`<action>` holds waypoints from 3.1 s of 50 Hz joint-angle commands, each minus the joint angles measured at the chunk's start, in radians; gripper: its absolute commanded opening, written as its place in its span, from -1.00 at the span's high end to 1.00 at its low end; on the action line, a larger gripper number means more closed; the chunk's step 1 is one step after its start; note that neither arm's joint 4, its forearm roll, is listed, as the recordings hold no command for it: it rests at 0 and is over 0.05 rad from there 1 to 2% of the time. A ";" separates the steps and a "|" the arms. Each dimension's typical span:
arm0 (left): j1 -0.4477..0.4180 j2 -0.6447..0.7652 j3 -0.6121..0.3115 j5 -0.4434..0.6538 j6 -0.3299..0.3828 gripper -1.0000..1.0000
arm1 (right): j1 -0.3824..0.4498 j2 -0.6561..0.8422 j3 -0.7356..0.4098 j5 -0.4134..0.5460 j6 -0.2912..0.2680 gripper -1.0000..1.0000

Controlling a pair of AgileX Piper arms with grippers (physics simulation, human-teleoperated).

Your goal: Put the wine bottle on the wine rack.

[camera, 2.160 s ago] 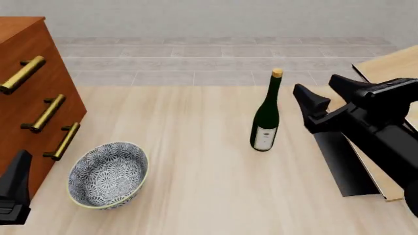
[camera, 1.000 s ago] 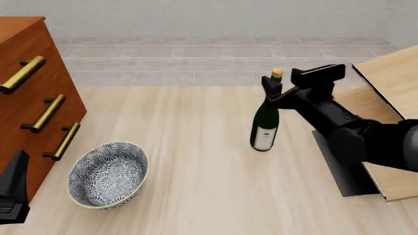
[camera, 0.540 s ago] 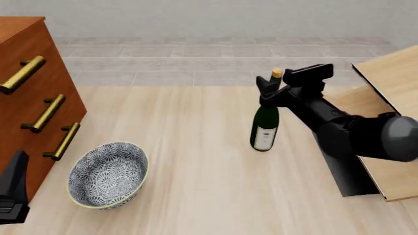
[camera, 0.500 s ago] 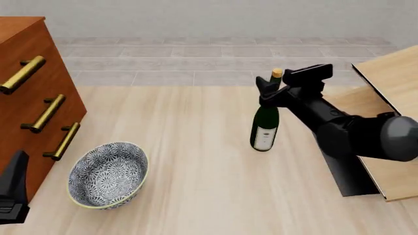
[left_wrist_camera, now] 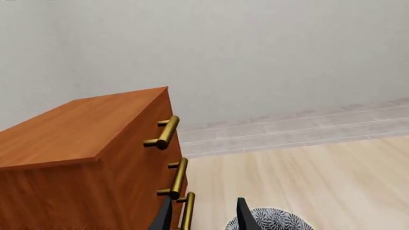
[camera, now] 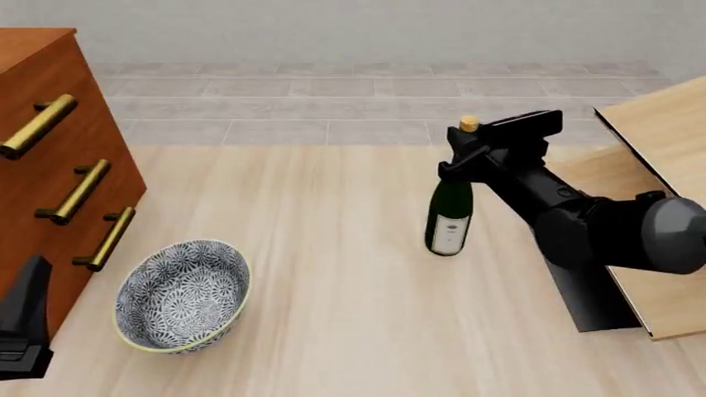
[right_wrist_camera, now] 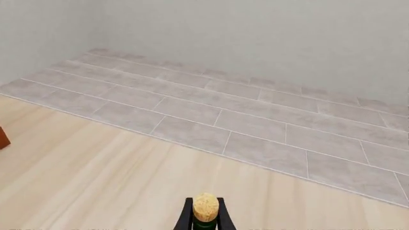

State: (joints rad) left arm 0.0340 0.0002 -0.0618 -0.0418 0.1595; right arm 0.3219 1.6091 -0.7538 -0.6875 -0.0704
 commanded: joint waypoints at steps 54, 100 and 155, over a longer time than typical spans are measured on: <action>-0.037 0.000 -0.049 -0.001 -0.056 -1.00 | -0.041 -0.600 -0.232 0.699 0.278 1.00; -0.041 0.000 -0.002 -0.058 -0.100 -1.00 | -0.483 -0.616 -0.635 1.313 0.617 1.00; -0.071 0.000 -0.031 -0.027 -0.101 -1.00 | -0.749 -0.646 -0.798 1.547 0.574 1.00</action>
State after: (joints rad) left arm -0.0325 0.0001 -0.0893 -0.0733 0.0578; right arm -0.3736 0.9574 -1.5129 0.8349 0.5179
